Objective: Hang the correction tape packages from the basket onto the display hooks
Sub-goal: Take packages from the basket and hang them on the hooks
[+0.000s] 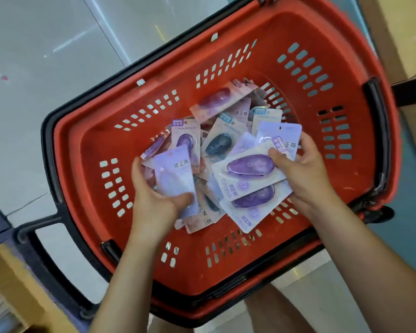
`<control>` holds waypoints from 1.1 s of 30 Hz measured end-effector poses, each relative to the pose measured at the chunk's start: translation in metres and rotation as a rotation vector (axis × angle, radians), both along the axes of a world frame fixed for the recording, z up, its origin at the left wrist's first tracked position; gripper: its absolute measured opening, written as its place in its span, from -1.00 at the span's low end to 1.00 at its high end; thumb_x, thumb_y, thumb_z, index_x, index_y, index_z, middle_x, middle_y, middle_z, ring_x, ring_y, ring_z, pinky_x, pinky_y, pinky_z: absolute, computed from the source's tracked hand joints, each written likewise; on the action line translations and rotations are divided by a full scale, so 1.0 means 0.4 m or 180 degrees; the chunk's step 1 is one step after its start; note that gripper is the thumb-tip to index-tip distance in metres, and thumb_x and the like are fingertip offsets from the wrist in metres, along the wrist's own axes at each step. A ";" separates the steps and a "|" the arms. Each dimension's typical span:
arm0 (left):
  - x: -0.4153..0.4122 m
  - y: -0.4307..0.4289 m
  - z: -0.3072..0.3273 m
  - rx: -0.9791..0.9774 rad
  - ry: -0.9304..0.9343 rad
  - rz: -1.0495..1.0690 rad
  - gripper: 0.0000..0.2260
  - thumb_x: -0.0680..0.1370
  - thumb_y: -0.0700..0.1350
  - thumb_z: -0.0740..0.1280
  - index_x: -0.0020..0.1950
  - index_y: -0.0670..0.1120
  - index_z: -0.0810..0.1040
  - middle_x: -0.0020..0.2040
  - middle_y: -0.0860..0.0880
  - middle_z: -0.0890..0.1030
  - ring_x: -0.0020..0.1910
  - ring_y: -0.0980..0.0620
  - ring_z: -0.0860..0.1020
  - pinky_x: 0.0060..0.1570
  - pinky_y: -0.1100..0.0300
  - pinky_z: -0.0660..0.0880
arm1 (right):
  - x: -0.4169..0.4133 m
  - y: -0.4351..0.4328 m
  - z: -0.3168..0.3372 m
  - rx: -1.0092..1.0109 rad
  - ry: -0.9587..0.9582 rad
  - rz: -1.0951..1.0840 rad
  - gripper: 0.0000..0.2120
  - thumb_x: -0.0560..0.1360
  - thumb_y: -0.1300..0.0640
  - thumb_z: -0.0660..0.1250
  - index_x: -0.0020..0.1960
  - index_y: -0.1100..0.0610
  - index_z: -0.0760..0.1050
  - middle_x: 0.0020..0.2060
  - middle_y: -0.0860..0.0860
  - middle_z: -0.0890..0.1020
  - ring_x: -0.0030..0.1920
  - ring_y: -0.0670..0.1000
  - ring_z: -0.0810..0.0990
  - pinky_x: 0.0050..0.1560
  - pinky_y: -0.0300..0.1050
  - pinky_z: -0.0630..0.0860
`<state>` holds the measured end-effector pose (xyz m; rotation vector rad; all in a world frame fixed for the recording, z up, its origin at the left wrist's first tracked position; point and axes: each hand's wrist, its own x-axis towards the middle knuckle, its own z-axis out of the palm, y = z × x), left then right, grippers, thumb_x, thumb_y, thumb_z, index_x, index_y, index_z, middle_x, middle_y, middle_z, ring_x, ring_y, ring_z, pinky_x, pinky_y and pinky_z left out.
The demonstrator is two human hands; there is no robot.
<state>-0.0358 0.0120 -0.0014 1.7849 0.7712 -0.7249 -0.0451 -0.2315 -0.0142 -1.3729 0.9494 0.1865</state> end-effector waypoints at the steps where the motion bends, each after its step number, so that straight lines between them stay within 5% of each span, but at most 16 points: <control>1: -0.003 -0.011 0.010 -0.0555 0.0153 0.0397 0.03 0.19 -0.28 0.58 0.55 0.06 0.16 0.21 0.02 0.62 0.02 0.04 0.66 -0.16 0.14 0.58 | 0.000 0.000 0.005 -0.0016 0.0002 -0.0022 -0.66 0.53 0.38 0.35 0.08 -0.06 0.51 -0.04 -0.02 0.69 -0.06 -0.01 0.68 -0.02 -0.06 0.62; 3: -0.005 -0.041 0.029 -0.1505 0.0492 0.1101 -0.12 0.19 -0.31 0.49 0.50 -0.10 0.31 0.05 -0.06 0.70 -0.09 0.00 0.69 -0.24 0.17 0.59 | 0.002 -0.003 0.016 0.0044 0.0017 -0.0219 -0.72 0.54 0.37 0.34 0.11 0.02 0.51 -0.02 0.04 0.68 -0.09 -0.01 0.67 -0.04 -0.05 0.60; 5: -0.008 -0.069 0.054 -0.2060 0.0652 0.1205 -0.25 0.22 -0.30 0.49 0.41 -0.22 0.43 0.13 -0.22 0.65 -0.02 -0.10 0.67 -0.11 0.12 0.63 | 0.005 -0.011 0.033 0.0264 0.0078 -0.0580 -0.71 0.55 0.34 0.33 0.24 0.15 0.48 0.09 0.17 0.65 -0.08 0.06 0.65 -0.04 -0.02 0.59; 7: -0.016 -0.093 0.085 -0.2316 0.0659 0.1103 -0.35 0.25 -0.25 0.51 0.34 -0.25 0.50 0.19 -0.25 0.63 0.06 -0.13 0.64 0.07 -0.02 0.59 | 0.005 -0.018 0.053 0.0604 0.0125 -0.0926 -0.63 0.56 0.32 0.32 0.35 0.24 0.43 0.18 0.23 0.62 -0.06 0.12 0.65 -0.09 0.00 0.62; 10: -0.023 -0.124 0.141 -0.2607 0.0755 0.1196 -0.48 0.35 -0.29 0.44 0.32 -0.22 0.51 0.18 -0.22 0.65 0.03 -0.14 0.67 0.01 -0.12 0.62 | 0.002 -0.011 0.087 0.0966 0.0187 -0.1207 -0.61 0.58 0.32 0.28 0.40 0.28 0.41 0.26 0.28 0.57 0.11 0.23 0.61 -0.05 0.06 0.62; 13: -0.021 -0.152 0.202 -0.2308 0.0587 0.1060 -0.50 0.36 -0.30 0.50 0.29 -0.20 0.53 0.12 -0.19 0.68 -0.03 -0.12 0.69 -0.11 -0.03 0.64 | -0.009 0.007 0.135 0.1059 0.0198 -0.1417 -0.63 0.58 0.34 0.26 0.39 0.27 0.43 0.26 0.27 0.58 0.18 0.27 0.59 0.01 0.11 0.61; 18: -0.016 -0.130 0.294 -0.1522 0.0167 0.0848 -0.47 0.29 -0.22 0.53 0.24 -0.10 0.54 0.07 -0.12 0.70 -0.01 -0.12 0.69 -0.14 0.05 0.63 | -0.013 0.014 0.236 0.0764 0.0073 -0.1569 -0.65 0.57 0.37 0.28 0.35 0.25 0.45 0.11 0.19 0.66 -0.11 0.10 0.68 -0.17 0.01 0.66; 27: 0.042 -0.094 0.551 -0.2381 -0.0444 0.0581 -0.72 0.39 -0.06 0.54 0.07 -0.07 0.65 0.00 -0.06 0.68 0.01 -0.05 0.65 -0.02 0.14 0.57 | 0.020 0.013 0.446 0.0521 -0.0244 -0.1554 -0.66 0.57 0.37 0.29 0.33 0.24 0.45 0.19 0.25 0.61 -0.01 0.15 0.62 0.04 0.08 0.59; 29: 0.062 -0.121 0.605 -0.2247 -0.0651 0.0415 -0.80 0.40 -0.10 0.49 0.01 -0.06 0.69 -0.01 -0.09 0.70 -0.03 -0.07 0.67 -0.11 0.15 0.59 | 0.028 0.026 0.505 0.0500 -0.0420 -0.1427 -0.69 0.56 0.38 0.30 0.29 0.21 0.47 0.13 0.22 0.64 0.03 0.15 0.61 0.13 0.17 0.55; 33: 0.102 -0.159 0.706 -0.1522 -0.0929 0.0082 -0.70 0.43 -0.06 0.45 0.13 -0.12 0.65 0.07 -0.15 0.70 0.07 -0.17 0.66 0.08 -0.02 0.56 | 0.041 0.034 0.636 0.0549 -0.0647 -0.1232 -0.71 0.56 0.37 0.30 0.26 0.23 0.49 -0.02 0.13 0.66 -0.09 0.08 0.63 -0.02 -0.01 0.58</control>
